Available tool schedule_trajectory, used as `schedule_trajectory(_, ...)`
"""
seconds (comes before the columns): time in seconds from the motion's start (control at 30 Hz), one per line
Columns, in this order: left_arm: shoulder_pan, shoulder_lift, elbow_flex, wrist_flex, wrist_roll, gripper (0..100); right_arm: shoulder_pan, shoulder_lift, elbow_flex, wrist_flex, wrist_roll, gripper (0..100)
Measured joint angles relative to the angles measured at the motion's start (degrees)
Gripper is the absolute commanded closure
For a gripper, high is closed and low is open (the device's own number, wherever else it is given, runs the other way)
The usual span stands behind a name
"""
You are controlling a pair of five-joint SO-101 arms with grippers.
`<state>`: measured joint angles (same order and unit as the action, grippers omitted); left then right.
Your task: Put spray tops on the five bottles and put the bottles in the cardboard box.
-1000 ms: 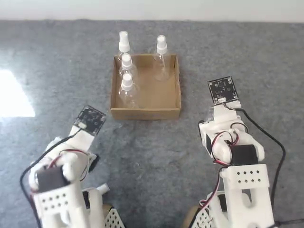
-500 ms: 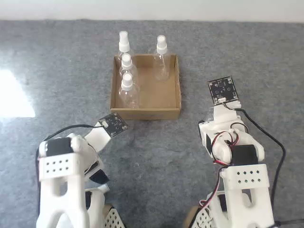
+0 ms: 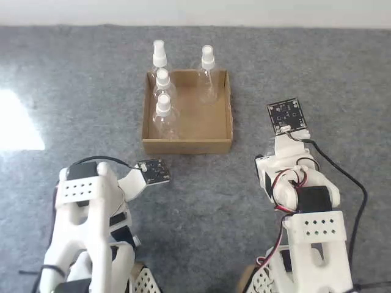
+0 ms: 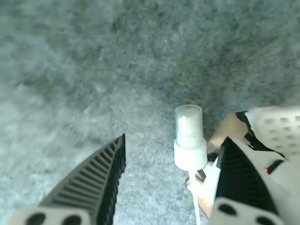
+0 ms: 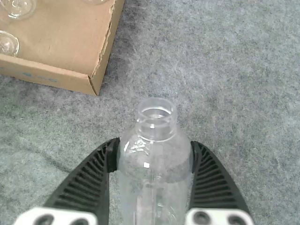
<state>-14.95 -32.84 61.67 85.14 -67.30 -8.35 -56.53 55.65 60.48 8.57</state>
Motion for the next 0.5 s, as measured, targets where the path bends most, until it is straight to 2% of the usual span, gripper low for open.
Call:
schedule_trajectory(0.23,0.0,1.4,6.5,-9.6,-0.2,71,0.0,0.0,0.0,0.0,0.0,90.8)
schedule_trajectory(0.37,-0.1,1.4,6.8,-10.6,-0.2,71,0.0,0.0,0.0,0.0,0.0,90.8)
schedule_trajectory(0.5,-0.1,1.4,7.3,-11.8,0.0,75,0.0,0.0,0.4,-1.1,0.0,90.8)
